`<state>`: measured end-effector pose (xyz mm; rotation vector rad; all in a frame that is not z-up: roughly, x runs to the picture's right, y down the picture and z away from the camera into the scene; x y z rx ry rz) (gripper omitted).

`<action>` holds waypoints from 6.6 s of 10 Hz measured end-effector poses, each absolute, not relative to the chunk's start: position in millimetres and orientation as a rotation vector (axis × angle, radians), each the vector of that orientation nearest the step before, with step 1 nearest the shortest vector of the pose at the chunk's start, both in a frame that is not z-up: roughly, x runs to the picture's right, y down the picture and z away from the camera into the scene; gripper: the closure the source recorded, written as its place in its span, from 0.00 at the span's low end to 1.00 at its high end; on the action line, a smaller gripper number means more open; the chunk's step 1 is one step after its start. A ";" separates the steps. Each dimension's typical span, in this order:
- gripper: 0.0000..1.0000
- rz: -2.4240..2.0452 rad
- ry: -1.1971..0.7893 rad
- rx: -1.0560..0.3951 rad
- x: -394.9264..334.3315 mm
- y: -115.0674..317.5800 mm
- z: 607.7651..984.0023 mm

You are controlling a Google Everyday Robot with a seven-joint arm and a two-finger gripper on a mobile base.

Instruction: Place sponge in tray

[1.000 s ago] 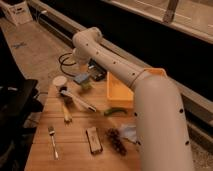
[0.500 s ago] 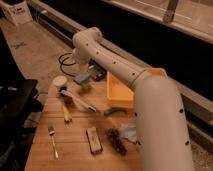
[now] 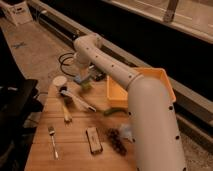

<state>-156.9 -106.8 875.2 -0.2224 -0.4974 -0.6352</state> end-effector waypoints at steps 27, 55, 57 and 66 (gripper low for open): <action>1.00 -0.629 -0.493 -0.337 -156.1 -77.3 970.8; 1.00 0.163 -0.011 -0.348 142.3 -52.5 831.0; 1.00 0.209 0.008 -0.346 166.5 -53.6 838.2; 1.00 0.299 0.001 -0.286 227.1 -39.3 908.1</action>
